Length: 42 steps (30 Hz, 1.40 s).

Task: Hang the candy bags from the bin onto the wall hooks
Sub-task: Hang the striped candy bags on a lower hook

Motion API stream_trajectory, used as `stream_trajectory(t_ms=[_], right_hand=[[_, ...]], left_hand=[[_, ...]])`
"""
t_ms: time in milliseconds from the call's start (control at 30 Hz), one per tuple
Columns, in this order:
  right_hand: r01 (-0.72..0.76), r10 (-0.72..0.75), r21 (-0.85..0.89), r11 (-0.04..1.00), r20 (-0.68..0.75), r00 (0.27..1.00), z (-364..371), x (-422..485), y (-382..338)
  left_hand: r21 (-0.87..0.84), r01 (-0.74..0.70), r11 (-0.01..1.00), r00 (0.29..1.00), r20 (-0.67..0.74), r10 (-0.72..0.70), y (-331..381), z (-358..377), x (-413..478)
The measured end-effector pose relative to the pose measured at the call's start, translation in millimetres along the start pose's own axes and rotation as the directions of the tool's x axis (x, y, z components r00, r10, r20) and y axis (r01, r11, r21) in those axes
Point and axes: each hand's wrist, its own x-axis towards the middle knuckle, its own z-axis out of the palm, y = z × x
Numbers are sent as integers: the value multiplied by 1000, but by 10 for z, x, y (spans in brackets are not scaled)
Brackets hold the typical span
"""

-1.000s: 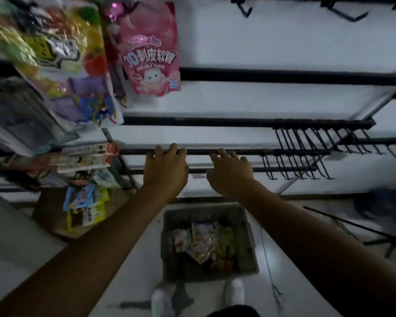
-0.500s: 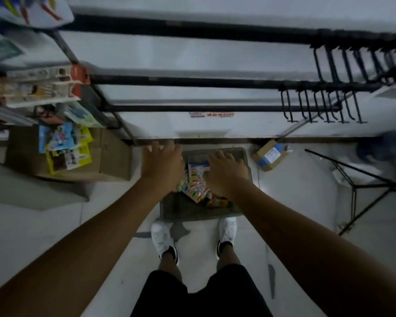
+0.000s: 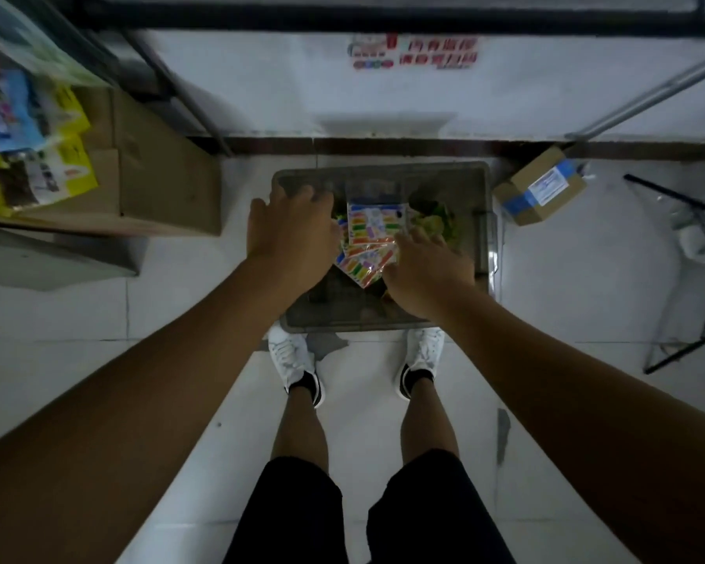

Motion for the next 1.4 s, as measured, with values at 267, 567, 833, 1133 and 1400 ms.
stream_trajectory(t_ms=[267,567,833,1133,1400], right_hand=[[-24,24,7,1000,89,996,896,749,276],[-61,51,50,997,188,981,1833,1482,545],[-121,98,95,988,214,972,2586,2122,762],[-124,109,180,976,94,990,2886,2558,941],[-130,117,201,971,72,990,3013,2846,1205]], left_hand=[[29,-40,999,999,6,40,12,1105,330],[-47,-22,999,996,89,26,-152,2409,773],[2,-29,1000,985,170,28,-194,3336,1285],[56,-77,995,983,170,67,-102,3928,1625],[40,-260,965,960,122,254,154,4191,2276]])
